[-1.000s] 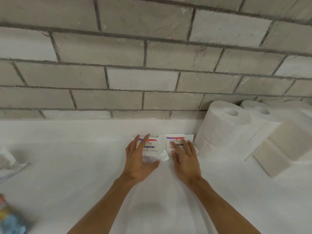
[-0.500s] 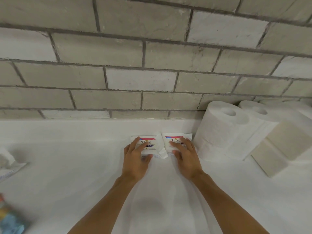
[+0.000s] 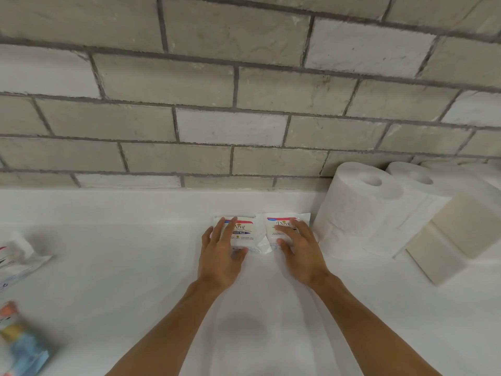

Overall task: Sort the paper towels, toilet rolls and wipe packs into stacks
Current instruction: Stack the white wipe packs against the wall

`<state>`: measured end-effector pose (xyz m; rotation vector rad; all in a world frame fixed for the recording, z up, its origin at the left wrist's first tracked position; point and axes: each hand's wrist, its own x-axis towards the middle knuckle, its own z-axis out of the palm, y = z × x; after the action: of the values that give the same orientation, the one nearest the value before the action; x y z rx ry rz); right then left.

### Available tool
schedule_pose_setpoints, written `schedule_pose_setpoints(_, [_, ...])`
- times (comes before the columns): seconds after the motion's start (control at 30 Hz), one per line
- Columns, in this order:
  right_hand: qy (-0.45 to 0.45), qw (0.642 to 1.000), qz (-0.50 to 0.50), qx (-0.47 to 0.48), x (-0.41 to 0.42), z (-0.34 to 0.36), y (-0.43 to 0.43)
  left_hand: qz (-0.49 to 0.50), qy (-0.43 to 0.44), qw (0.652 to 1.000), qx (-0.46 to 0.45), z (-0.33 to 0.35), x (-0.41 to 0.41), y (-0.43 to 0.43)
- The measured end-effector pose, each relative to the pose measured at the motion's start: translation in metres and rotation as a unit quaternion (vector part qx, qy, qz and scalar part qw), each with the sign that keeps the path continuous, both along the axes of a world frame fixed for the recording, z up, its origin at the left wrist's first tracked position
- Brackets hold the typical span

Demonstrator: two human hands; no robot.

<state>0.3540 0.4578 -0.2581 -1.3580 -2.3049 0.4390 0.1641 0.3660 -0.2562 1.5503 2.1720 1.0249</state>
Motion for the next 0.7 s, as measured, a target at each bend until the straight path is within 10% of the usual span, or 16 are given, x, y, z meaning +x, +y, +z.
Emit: schedule_pose_setpoints(0.7, [0.239,0.962,0.083,-0.099,-0.083,0.103,-0.201,0.011,0.075,0.997,-0.006,0.089,-0.066,-0.191])
